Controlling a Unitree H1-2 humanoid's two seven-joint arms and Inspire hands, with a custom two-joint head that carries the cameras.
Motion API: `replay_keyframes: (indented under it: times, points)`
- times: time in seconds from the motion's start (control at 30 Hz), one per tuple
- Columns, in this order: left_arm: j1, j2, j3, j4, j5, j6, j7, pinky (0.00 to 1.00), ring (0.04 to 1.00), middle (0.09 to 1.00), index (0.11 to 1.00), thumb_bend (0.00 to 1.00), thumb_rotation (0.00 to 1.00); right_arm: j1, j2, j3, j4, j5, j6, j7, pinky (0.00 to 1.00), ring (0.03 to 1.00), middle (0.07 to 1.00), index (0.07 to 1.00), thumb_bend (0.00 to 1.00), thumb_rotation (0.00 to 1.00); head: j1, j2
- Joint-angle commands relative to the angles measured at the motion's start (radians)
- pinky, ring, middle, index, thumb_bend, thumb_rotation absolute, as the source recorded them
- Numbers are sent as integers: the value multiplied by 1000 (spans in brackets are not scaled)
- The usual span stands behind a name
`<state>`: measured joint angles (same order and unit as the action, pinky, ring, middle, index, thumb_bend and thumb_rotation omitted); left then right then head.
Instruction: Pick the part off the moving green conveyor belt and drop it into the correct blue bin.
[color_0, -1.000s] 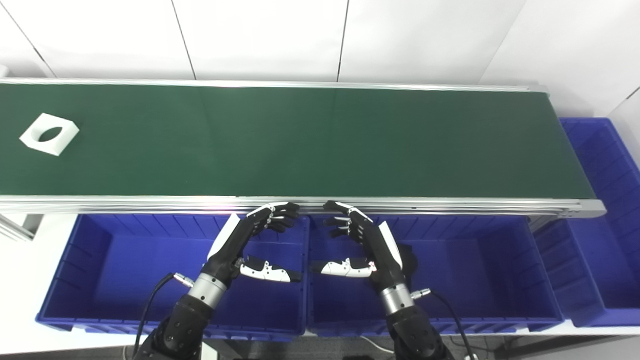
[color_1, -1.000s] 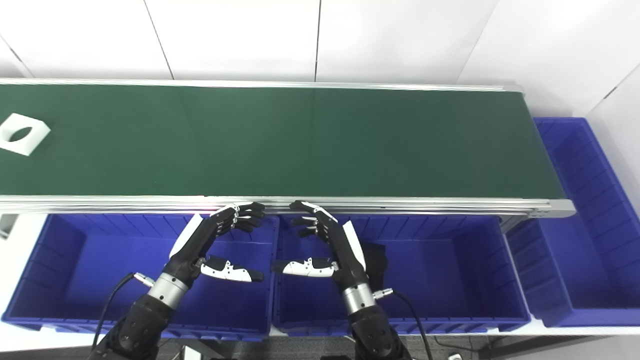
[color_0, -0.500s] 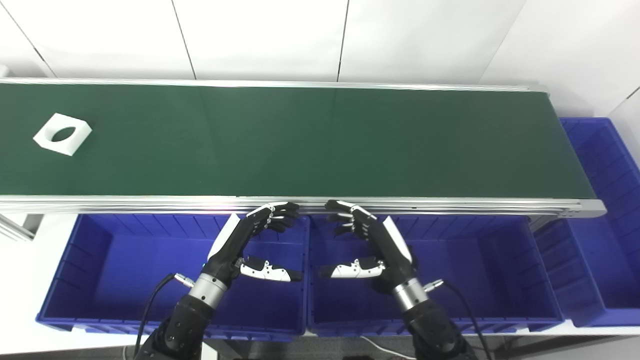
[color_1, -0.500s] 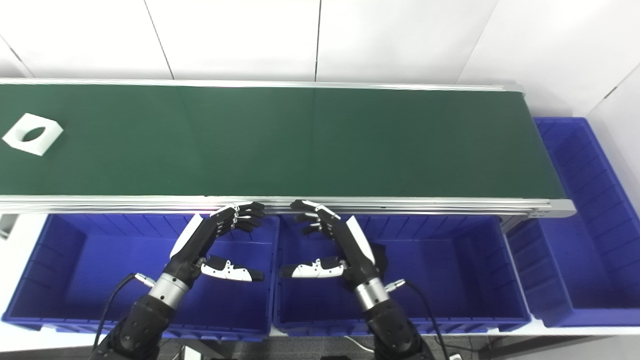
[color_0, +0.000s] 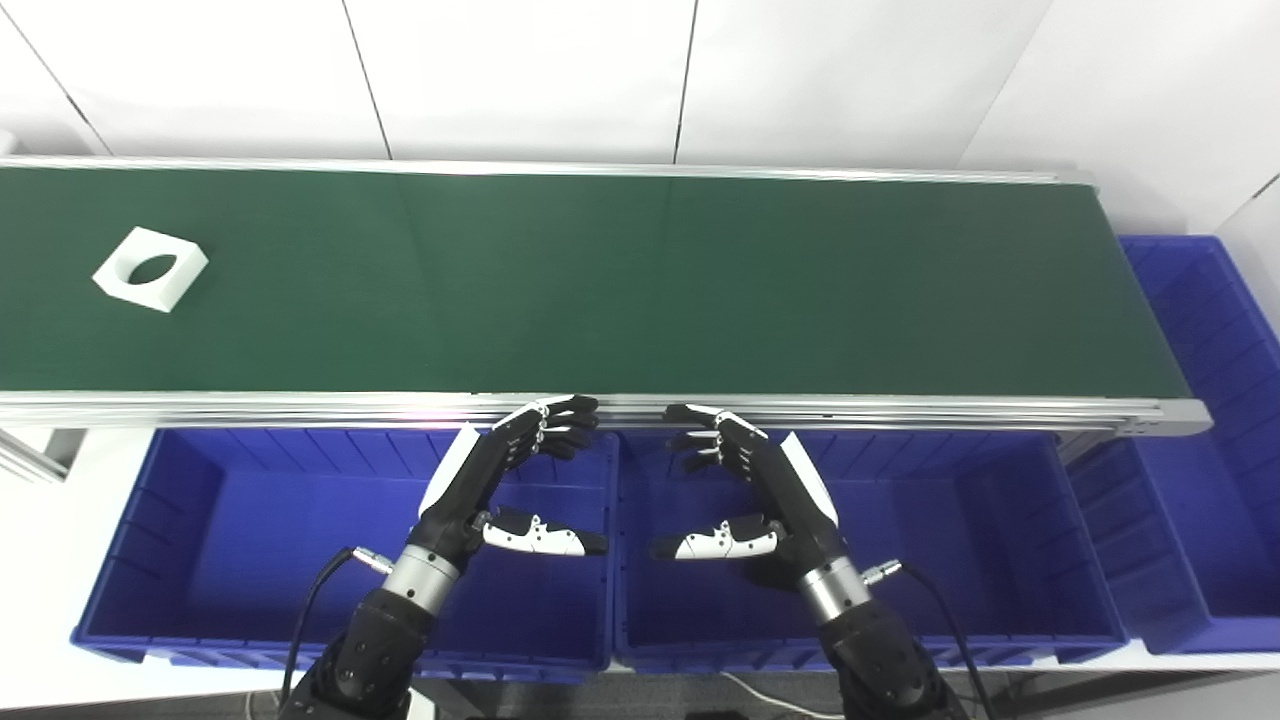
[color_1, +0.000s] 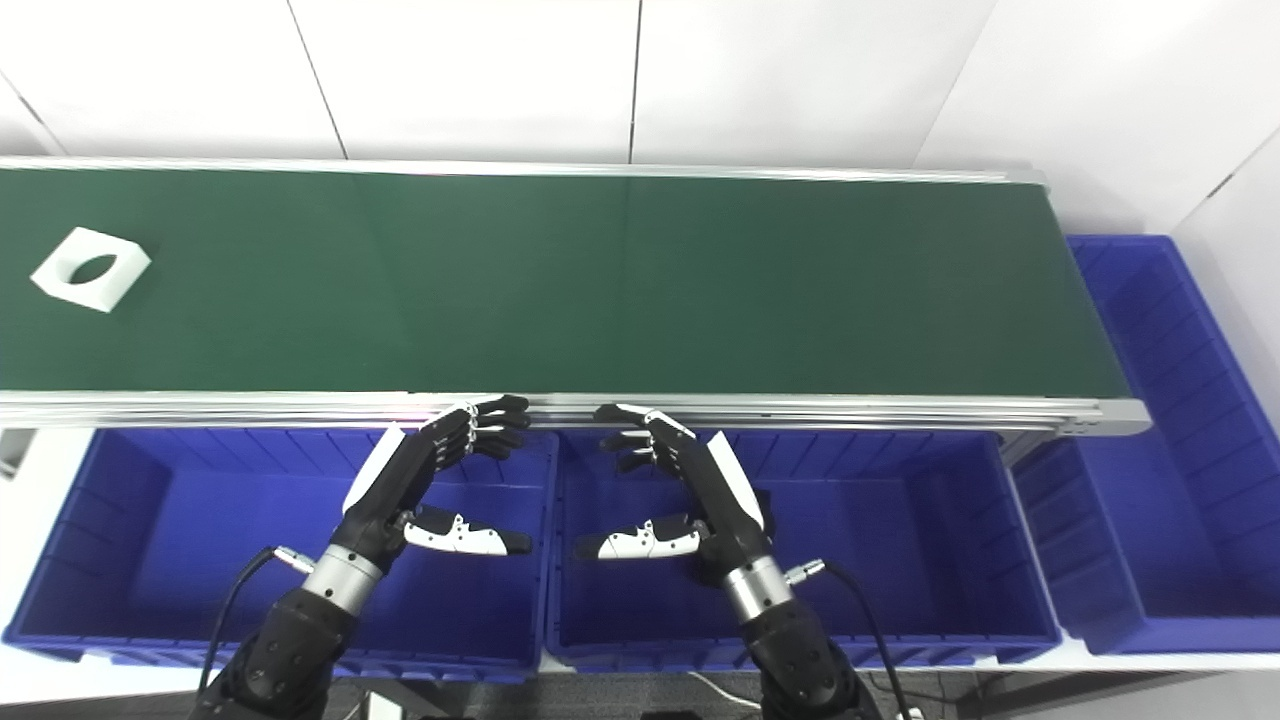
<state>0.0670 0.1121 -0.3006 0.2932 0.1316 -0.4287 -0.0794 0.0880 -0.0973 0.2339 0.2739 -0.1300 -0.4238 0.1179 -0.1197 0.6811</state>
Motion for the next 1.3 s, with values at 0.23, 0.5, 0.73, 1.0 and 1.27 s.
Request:
replay_keyframes:
  times: [0.23, 0.5, 0.73, 1.0, 1.27]
  points:
    - [-19, -1, 1, -19, -4, -41, 10, 657, 694, 752, 766, 819, 0, -11, 20, -4, -18, 12, -26, 2, 628, 729, 837, 755, 844, 120, -1, -4]
    - [-19, 2, -1, -24, 3, -41, 12, 651, 693, 750, 766, 818, 0, -9, 31, -7, -10, 9, -36, -5, 635, 738, 840, 761, 837, 141, -2, -5]
    - [-22, 4, -6, -13, 6, -41, 19, 647, 687, 748, 761, 823, 0, -10, 35, -6, -2, 6, -38, -8, 644, 741, 839, 766, 840, 152, -3, -8]
    - [-23, 6, -8, -12, 2, -41, 16, 651, 691, 751, 765, 825, 0, -10, 38, -7, 2, 9, -37, -7, 647, 744, 845, 768, 841, 155, -3, -10]
    - [-24, 4, -11, -1, 0, -41, 18, 652, 692, 753, 768, 827, 0, -13, 36, -7, 18, 9, -43, -12, 645, 744, 844, 766, 847, 167, 18, -23]
